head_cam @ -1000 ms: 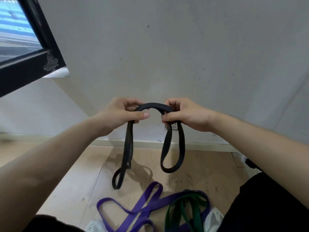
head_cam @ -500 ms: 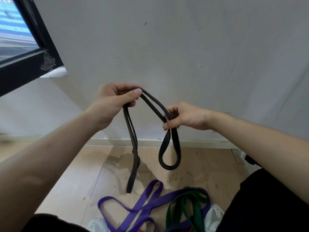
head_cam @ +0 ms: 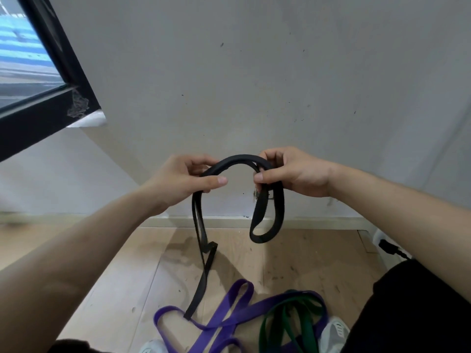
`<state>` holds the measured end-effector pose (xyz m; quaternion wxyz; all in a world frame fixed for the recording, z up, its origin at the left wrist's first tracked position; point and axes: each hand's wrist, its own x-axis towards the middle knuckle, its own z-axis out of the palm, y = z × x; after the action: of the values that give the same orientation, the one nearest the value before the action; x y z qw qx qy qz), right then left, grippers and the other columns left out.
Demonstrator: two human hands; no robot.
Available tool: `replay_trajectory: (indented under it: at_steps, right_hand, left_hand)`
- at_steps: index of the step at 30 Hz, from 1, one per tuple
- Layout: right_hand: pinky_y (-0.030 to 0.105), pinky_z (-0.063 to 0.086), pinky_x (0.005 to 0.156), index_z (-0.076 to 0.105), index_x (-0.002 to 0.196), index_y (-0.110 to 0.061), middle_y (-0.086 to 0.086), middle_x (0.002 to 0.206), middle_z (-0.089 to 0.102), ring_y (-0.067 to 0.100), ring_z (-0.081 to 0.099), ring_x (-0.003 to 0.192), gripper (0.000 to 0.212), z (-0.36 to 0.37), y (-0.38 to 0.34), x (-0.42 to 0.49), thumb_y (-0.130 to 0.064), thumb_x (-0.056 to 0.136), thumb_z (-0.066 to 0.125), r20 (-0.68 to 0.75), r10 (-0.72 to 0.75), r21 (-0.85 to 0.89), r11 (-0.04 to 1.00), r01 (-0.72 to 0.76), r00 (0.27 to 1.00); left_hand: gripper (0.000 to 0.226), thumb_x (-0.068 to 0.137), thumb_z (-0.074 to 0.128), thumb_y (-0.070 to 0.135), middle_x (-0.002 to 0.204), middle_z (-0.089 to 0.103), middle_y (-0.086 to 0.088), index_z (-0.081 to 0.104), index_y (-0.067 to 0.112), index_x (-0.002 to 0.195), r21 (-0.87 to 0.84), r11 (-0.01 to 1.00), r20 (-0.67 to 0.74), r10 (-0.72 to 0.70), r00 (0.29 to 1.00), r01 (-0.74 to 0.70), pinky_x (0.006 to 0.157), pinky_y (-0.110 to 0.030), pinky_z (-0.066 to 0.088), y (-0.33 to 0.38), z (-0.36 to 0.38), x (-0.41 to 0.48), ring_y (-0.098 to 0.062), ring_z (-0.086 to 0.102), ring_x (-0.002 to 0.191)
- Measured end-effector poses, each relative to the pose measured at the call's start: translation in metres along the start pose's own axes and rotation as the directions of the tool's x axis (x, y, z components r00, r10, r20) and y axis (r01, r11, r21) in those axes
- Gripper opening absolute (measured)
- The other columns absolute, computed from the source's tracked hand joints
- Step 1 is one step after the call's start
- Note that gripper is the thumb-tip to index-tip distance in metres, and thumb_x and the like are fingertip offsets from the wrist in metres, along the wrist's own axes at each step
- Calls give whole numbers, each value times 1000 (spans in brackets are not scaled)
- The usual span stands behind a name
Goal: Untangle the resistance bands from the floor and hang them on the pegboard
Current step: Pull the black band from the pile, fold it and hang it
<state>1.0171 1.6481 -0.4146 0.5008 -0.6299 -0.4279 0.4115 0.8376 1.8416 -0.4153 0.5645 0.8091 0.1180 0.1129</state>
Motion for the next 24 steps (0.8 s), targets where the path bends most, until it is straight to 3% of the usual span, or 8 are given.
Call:
replay_trajectory:
  at_steps: [7, 11, 13, 15, 17, 19, 24]
  right_hand:
    - [32, 56, 83, 61, 94, -8, 20, 100, 65, 28, 68, 93, 12, 11, -3, 1, 2, 91, 66, 42, 8, -2, 1000, -8, 999]
    - [50, 52, 98, 65, 104, 1, 11, 99, 67, 22, 65, 94, 23, -8, 16, 4, -12, 88, 76, 61, 114, -286, 954, -92, 992]
    - [50, 52, 100, 67, 106, -1, 15, 102, 69, 26, 66, 97, 24, -15, 30, 5, -12, 87, 76, 35, 175, -383, 912, -149, 984]
    - [43, 57, 96, 68, 109, -5, 18, 111, 70, 28, 69, 100, 22, -20, 42, 8, -10, 89, 74, -17, 201, -438, 879, -188, 979]
    - [38, 58, 86, 70, 107, -6, 18, 112, 71, 24, 68, 90, 18, -23, 50, 13, -9, 90, 72, -65, 191, -506, 840, -197, 979]
    - [33, 56, 72, 71, 102, -8, 18, 105, 72, 17, 63, 79, 13, -24, 54, 18, -7, 89, 70, -104, 185, -562, 799, -211, 977]
    - [24, 57, 62, 71, 96, -5, 11, 88, 72, 19, 67, 73, 11, -31, 58, 25, 1, 89, 65, -229, 152, -564, 784, -259, 961]
  left_hand:
    - [33, 77, 75, 34, 83, 69, -3, 78, 12, 102, -20, 996, -34, 88, 996, -88, 73, -24, 54, 13, 21, 7, -14, 62, 75]
    - [25, 86, 73, 25, 76, 61, -1, 77, 7, 103, -126, 988, -171, 62, 983, -84, 79, -35, 52, 15, 12, 10, -15, 57, 70]
    - [15, 91, 70, 17, 74, 60, 2, 77, 8, 101, -140, 986, -241, 56, 969, -91, 79, -35, 50, 14, 6, 9, -12, 55, 67]
    - [10, 92, 71, 16, 73, 60, 4, 77, 12, 98, -116, 989, -295, 52, 954, -89, 80, -35, 50, 11, 2, 9, -12, 55, 67]
    - [7, 92, 72, 18, 72, 60, 6, 77, 15, 95, -112, 990, -340, 43, 940, -86, 81, -35, 50, 9, -1, 9, -14, 55, 68]
    - [6, 92, 73, 21, 72, 61, 5, 77, 18, 94, -119, 989, -385, 39, 922, -92, 79, -32, 52, 8, -2, 10, -13, 57, 68]
    - [6, 93, 71, 20, 75, 61, 3, 75, 16, 94, -146, 982, -467, 35, 884, -117, 74, -23, 52, 7, 0, 13, -13, 57, 67]
